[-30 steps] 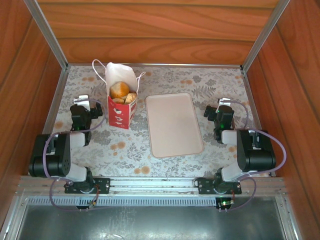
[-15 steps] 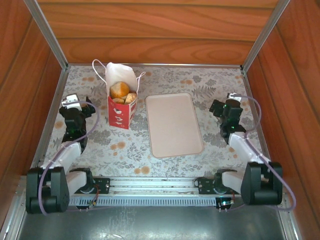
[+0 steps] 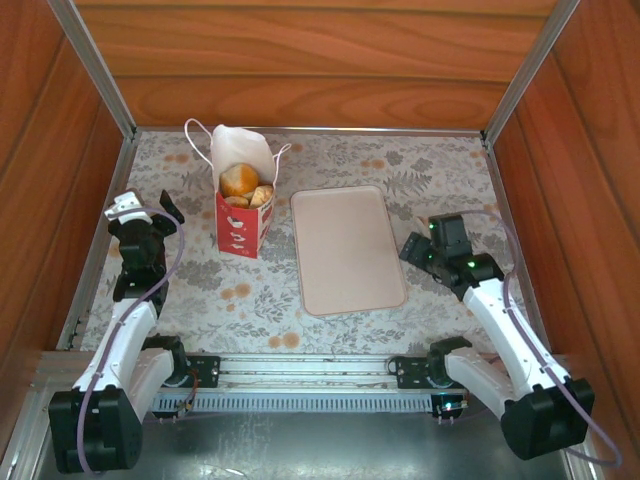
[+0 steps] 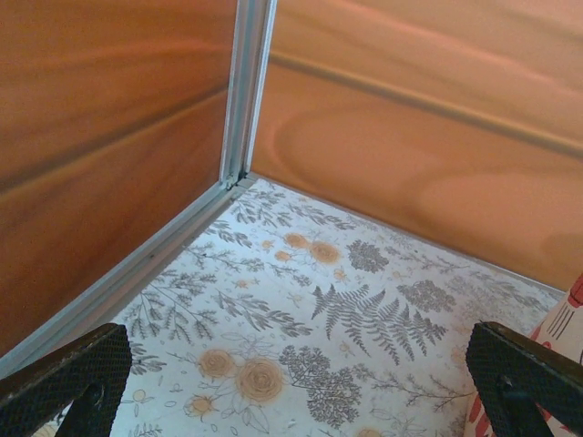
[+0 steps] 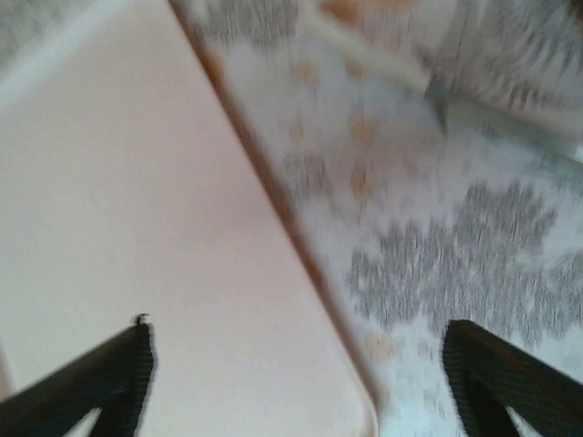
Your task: Take the fake bread out of the paper bag
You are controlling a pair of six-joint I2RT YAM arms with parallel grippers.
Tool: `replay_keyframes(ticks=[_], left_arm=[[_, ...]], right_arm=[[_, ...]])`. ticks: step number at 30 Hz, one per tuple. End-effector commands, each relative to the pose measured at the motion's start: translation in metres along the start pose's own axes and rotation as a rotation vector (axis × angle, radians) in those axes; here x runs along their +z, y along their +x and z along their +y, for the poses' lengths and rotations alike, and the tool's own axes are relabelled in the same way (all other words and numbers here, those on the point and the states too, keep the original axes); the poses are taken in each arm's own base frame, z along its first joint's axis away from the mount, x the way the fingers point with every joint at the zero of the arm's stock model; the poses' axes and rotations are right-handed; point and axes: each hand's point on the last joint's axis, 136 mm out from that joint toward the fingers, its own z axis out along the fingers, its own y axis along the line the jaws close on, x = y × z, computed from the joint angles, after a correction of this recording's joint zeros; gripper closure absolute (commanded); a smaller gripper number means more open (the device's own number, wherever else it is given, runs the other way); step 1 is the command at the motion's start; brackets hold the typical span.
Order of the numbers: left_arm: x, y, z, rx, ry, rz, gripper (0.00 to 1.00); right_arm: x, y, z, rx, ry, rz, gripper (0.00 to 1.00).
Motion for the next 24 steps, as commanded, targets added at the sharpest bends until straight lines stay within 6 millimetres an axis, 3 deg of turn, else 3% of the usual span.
replay_keyframes(ticks=[1,9,13,24], left_arm=[[-0.002,-0.012,-0.004,-0.028,0.014,-0.007,0.00],[0.000,-0.012,-0.006,-0.027,0.018,0.007,0.00],[0.002,-0.011,-0.006,-0.027,0.015,0.011,0.00],[0.005,-0.005,-0.007,-0.018,0.018,0.036,0.00]], right_arm=[[-0.004,0.050,-0.015,0.103,0.088,0.196,0.22],[-0.002,0.104,-0.029,0.219,0.119,0.347,0.37],[0.010,0.122,-0.023,0.262,0.076,0.397,0.40],[0.039,0.122,-0.005,0.246,0.062,0.420,0.39]])
